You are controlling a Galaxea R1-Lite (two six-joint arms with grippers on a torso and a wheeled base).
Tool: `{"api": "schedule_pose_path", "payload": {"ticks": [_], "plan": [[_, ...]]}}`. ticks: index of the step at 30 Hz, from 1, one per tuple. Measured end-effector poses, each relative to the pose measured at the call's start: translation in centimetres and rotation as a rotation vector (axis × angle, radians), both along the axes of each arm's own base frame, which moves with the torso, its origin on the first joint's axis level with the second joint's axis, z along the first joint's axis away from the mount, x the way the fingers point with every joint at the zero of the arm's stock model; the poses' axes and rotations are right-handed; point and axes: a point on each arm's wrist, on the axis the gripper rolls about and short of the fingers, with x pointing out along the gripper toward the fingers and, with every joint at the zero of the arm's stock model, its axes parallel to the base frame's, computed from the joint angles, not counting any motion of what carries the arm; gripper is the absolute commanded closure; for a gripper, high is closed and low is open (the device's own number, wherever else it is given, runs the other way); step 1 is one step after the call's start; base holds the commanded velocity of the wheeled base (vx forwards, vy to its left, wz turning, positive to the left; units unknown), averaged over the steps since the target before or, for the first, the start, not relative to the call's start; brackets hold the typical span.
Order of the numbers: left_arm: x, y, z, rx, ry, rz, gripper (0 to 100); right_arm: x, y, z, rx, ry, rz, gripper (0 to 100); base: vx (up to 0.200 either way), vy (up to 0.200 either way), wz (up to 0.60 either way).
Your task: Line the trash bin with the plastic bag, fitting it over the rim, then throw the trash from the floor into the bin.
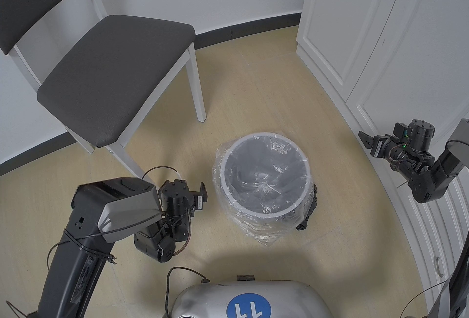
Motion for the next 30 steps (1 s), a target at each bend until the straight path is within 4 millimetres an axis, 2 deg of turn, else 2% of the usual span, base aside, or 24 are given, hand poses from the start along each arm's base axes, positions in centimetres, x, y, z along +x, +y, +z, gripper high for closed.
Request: {"api": "schedule_pose_path", "payload": {"ticks": [5, 10, 13, 17, 23, 30], "plan": [[-1.9, 0.6, 0.3, 0.004, 0.013, -0.019, 0, -0.3, 0.0, 0.1, -0.006, 0.001, -0.001, 0, 0.0, 0.0, 0.0], [-5.3, 1.1, 0.2, 0.011, 0.105, -0.144, 0, -0.6, 0.0, 0.3, -0.011, 0.0, 0.004, 0, 0.0, 0.0, 0.0], [-7.9, 0.9, 1.0, -0.02, 0.168, -0.297, 0, -0.9, 0.0, 0.4, -0.012, 0.0, 0.009, 0, 0.0, 0.0, 0.0], [-9.7, 0.5, 2.5, -0.045, 0.181, -0.382, 0, -1.1, 0.0, 0.5, -0.013, 0.0, 0.013, 0, 0.0, 0.0, 0.0], [-9.2, -1.0, 3.8, -0.077, 0.115, -0.413, 0, -1.2, -0.1, 0.7, -0.014, -0.003, 0.015, 0, 0.0, 0.0, 0.0], [-7.9, -2.1, 3.2, -0.09, 0.078, -0.421, 0, -1.2, -0.4, 0.8, -0.012, -0.007, 0.018, 0, 0.0, 0.0, 0.0]]}}
